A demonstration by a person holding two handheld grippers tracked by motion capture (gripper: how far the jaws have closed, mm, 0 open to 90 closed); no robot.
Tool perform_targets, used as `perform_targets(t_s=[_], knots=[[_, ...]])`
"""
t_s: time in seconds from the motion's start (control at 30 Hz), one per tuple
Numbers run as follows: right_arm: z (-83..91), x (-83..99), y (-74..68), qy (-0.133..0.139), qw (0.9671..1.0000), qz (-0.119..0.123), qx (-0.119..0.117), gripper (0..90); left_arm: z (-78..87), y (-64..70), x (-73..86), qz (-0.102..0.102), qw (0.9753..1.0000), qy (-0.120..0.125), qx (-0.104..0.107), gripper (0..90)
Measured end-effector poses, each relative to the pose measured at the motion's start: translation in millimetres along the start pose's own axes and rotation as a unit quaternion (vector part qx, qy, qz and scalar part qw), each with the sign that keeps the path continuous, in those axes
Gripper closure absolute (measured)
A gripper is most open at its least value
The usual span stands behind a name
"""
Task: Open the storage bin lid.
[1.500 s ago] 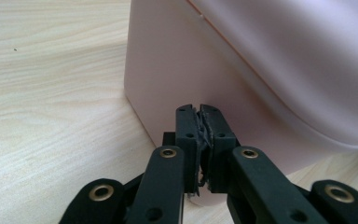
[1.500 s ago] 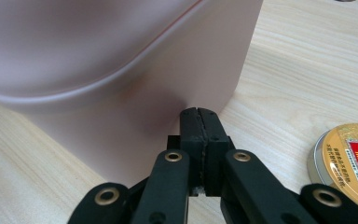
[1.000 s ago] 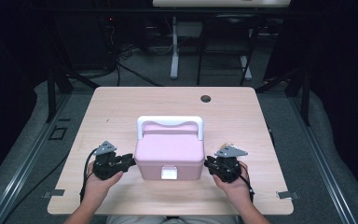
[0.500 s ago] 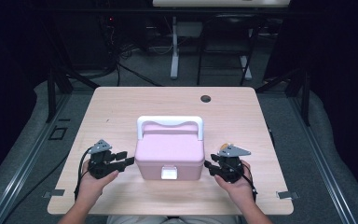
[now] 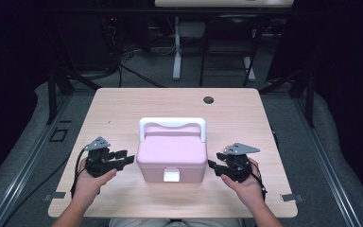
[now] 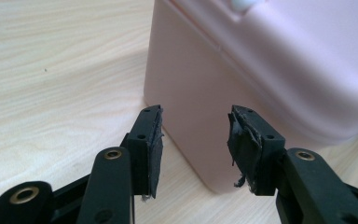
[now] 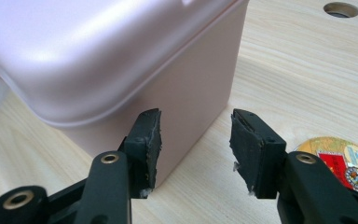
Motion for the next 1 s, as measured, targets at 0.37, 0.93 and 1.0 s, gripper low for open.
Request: perform_targets(t_s=[0.37, 0.93, 1.0], knots=[[8.5, -16.6, 1.3, -0.01, 0.9994, -0.018, -0.026, 50.0, 11.3, 5.1, -21.9, -0.012, 0.9998, -0.005, 0.017, 52.2], [17.4, -34.0, -2.8, -0.031, 0.9982, -0.023, -0.047, 40.7, 18.6, 9.5, -41.8, -0.024, 0.9992, -0.016, 0.027, 48.6], [18.3, -36.1, -2.6, -0.033, 0.9983, -0.019, -0.045, 40.6, 18.7, 8.8, -44.9, -0.024, 0.9993, -0.014, 0.024, 48.9]])
Point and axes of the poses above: each handheld gripper's, and its own axes: z roughly backward along the jaws, x roughly out of its underside, y roughly to its right, the point moved 10 cm from there along -z, roughly forward along the jaws, and after that the axes turned 4 degrees about -z, right-handed, at the moved point
